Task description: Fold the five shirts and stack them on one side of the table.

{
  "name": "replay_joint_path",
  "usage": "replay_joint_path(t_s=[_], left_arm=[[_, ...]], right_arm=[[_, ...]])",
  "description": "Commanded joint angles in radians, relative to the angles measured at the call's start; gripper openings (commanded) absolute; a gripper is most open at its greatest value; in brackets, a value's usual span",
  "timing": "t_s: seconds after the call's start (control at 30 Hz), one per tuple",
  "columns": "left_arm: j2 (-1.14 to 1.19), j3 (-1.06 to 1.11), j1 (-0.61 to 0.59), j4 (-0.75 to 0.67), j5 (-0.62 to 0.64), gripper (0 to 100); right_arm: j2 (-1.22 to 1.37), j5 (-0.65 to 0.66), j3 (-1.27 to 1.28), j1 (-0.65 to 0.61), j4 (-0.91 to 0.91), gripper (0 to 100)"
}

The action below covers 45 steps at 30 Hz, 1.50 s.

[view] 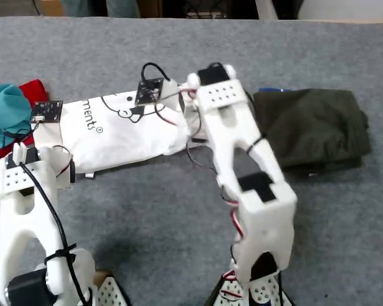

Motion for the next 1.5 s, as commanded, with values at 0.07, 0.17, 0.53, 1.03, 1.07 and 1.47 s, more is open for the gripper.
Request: replay_joint_path(t_s=[0.07,0.17,0.53,1.03,1.07,1.47], left_arm=[[-0.037,0.001,0.001,-0.011,-0.005,3],[-0.037,0.002,0.001,-0.012,-0.005,3],[-0.037,0.002,0.002,-0.012,-0.005,3],[-0.037,-0.061,-0.005,0.028,0.003,3],[-0.037,-0.085,-0.007,0.057,0.003,3],[-0.037,-0.199,-0.008,0.236,-0.003,3]], right_arm=[[0.234,0.071,-0.423,-0.006,0.081,1.5],[0.355,0.110,-0.604,-0.011,0.123,1.5],[0.622,0.107,-0.995,-0.015,0.204,18.5],[0.578,-0.270,-1.251,0.018,0.227,3.7],[0.558,-0.308,-1.224,0.011,0.227,4.0],[0.572,-0.531,-0.782,-0.054,0.040,1.5]])
